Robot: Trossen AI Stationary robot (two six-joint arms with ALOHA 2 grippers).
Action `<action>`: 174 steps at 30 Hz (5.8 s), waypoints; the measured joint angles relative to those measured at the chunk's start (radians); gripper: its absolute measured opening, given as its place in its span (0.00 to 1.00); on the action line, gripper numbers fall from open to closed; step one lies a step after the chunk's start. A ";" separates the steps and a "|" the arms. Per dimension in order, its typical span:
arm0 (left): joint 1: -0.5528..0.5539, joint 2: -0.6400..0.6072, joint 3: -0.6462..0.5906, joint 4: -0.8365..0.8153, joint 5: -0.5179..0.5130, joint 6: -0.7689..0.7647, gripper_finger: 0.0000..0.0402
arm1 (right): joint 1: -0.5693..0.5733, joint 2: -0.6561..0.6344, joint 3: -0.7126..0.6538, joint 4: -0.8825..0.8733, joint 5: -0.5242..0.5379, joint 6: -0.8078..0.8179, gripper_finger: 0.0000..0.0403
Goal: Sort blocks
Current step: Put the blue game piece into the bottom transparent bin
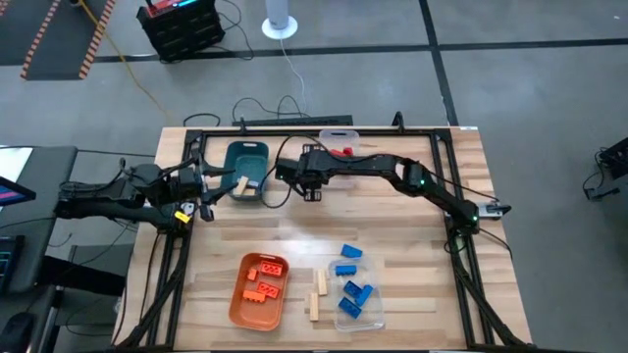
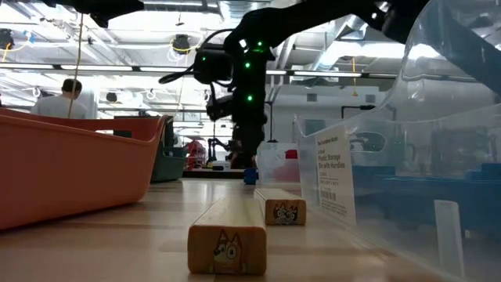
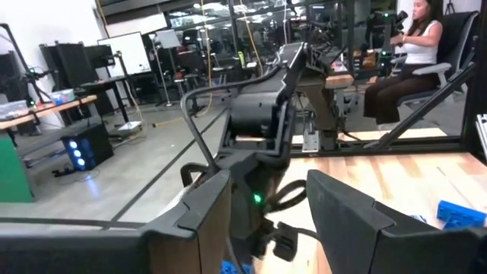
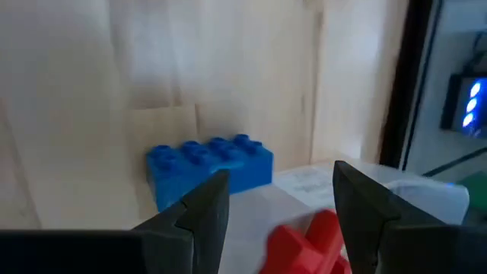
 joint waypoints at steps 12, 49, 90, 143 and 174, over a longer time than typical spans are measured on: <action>0.000 0.000 0.000 0.000 0.000 0.009 0.42 | 0.024 -0.001 -0.017 0.010 0.002 -0.135 0.51; 0.000 -0.001 0.000 -0.013 0.001 -0.008 0.42 | 0.147 -0.001 0.097 -0.278 -0.313 0.618 0.39; 0.000 -0.038 0.000 -0.202 0.185 -0.136 0.42 | 0.282 -0.007 0.084 -0.349 -0.051 0.927 0.62; 0.000 -0.162 0.000 -0.217 0.114 -0.145 0.42 | 0.224 -0.376 -0.678 0.368 -0.141 1.140 0.62; 0.000 -0.155 0.000 -0.224 0.104 -0.133 0.42 | 0.167 -0.281 -0.676 0.488 -0.173 1.084 0.48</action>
